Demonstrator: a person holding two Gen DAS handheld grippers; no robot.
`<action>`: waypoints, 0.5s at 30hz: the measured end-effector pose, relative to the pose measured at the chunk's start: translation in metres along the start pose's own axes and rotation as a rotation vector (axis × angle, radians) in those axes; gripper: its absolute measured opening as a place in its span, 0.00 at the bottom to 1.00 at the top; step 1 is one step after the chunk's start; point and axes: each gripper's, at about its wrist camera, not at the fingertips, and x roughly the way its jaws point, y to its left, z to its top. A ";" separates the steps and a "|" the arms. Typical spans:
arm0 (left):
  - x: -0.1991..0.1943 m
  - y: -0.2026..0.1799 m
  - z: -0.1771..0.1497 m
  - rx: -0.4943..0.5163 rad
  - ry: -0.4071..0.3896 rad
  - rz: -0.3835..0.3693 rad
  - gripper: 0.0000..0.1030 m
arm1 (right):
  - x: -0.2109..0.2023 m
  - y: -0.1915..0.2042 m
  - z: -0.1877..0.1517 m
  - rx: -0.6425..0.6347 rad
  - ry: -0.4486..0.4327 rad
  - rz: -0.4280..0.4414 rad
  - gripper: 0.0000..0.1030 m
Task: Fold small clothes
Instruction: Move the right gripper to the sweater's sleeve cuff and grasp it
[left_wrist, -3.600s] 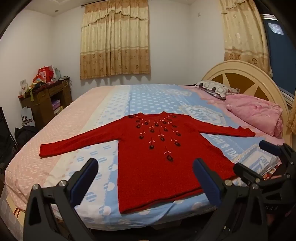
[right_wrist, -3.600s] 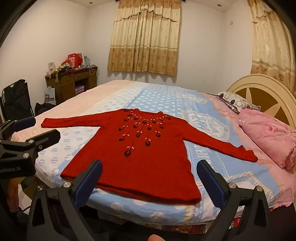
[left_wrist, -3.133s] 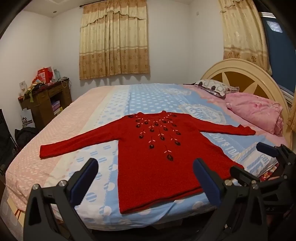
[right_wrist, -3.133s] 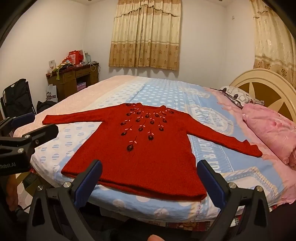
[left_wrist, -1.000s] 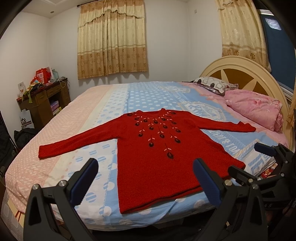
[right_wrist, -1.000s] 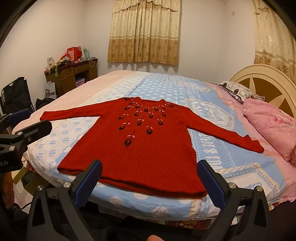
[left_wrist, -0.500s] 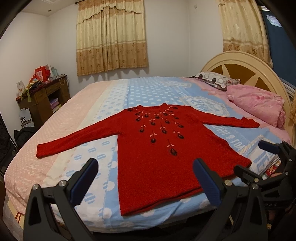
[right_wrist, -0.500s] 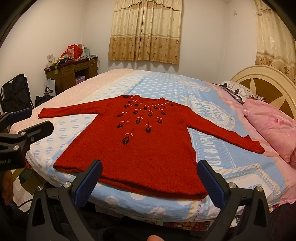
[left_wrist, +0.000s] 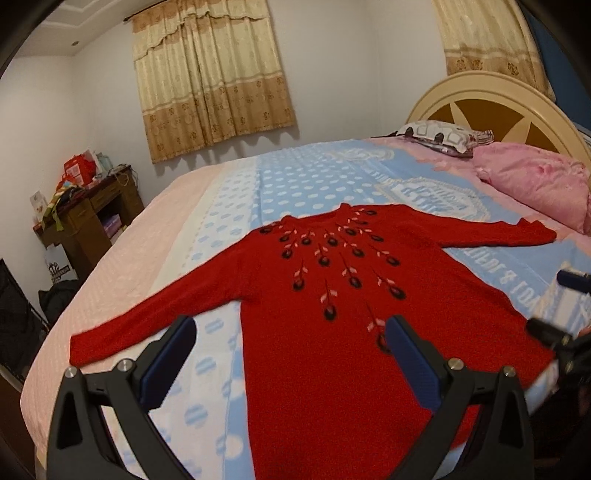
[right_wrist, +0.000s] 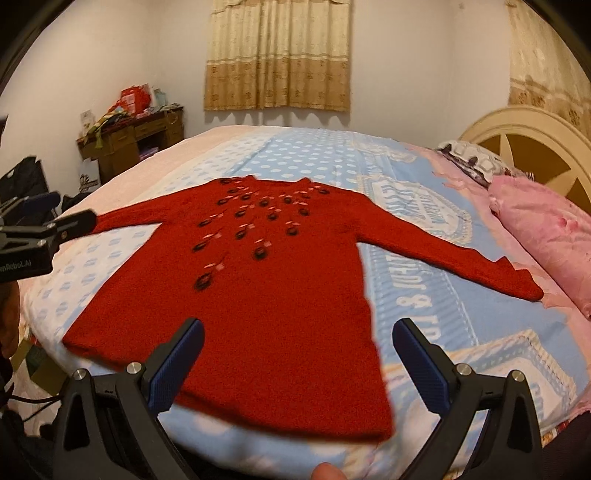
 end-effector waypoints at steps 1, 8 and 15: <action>0.005 0.000 0.004 0.006 -0.002 0.004 1.00 | 0.005 -0.008 0.004 0.010 -0.001 -0.010 0.99; 0.061 0.000 0.027 0.042 0.051 0.025 1.00 | 0.050 -0.077 0.032 0.118 0.038 -0.072 0.99; 0.115 -0.008 0.039 0.091 0.124 0.015 1.00 | 0.090 -0.165 0.043 0.284 0.068 -0.156 0.99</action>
